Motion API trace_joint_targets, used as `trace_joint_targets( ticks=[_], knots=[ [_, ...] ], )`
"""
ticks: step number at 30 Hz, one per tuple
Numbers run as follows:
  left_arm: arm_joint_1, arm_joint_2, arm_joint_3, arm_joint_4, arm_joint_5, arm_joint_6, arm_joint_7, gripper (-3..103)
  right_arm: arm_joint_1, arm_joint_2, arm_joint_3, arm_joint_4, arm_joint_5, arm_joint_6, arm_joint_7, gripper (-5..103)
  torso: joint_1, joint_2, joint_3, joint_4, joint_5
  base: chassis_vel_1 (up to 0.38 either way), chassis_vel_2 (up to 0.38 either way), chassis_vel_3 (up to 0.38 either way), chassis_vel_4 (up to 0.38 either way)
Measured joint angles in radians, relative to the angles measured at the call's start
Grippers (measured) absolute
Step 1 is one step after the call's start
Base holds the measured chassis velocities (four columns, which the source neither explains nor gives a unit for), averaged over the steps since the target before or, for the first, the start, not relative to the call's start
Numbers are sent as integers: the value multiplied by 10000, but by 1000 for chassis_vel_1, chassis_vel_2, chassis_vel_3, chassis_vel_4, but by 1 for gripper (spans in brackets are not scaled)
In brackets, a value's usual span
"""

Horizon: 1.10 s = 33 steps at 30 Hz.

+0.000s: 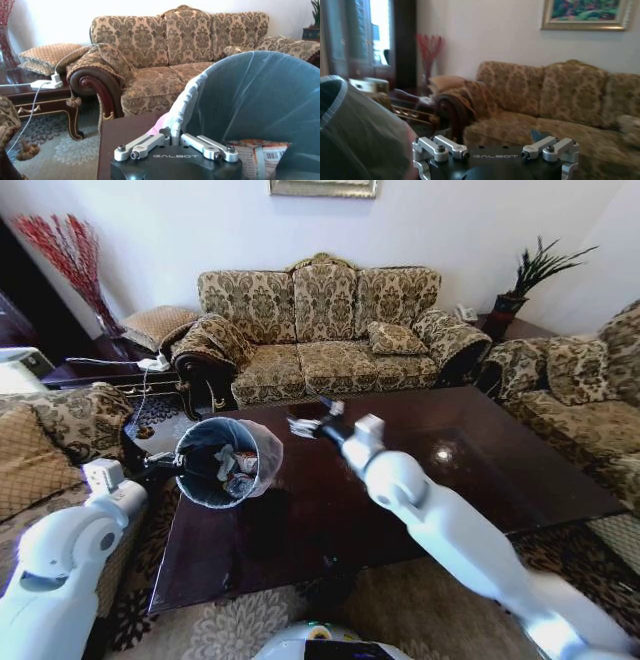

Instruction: Move to the front of the table and place the trash on the table into the trash bin.

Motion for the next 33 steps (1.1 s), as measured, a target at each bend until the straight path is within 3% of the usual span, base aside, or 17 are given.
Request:
trace_joint_targets(
  ticks=[3,6,11,25,28,33],
  knots=[
    [94,-177,-3,1,32,-125,-1,0,-1770,-706,1330,-9,-679,390,-415,100,2,0,0,-6,2,14,-21,-15,17],
    [198,-325,-9,-16,49,-220,-1,0,-2971,-1033,2003,-140,-1206,814,-324,100,2,0,1,-7,3,54,-86,-90,66],
    [365,-682,-11,-174,265,-342,-137,0,-4576,-870,3037,-280,-1841,1178,-103,100,1,0,0,-1,0,151,-154,-150,158],
    [984,-1014,-373,-655,353,-299,-261,0,-4791,-120,2771,-515,-2385,1229,-170,100,-1,1,0,4,-4,301,-258,-258,298],
    [1107,-1012,-406,-693,644,-366,-249,0,-4752,17,2638,-565,-2525,1204,-319,100,-2,1,-1,-4,-2,401,-289,-294,388],
    [1148,-928,-398,-669,783,-509,-333,0,-4706,185,2586,-660,-2822,1185,-682,100,-4,2,-1,2,-1,432,-307,-309,422]
  ],
)
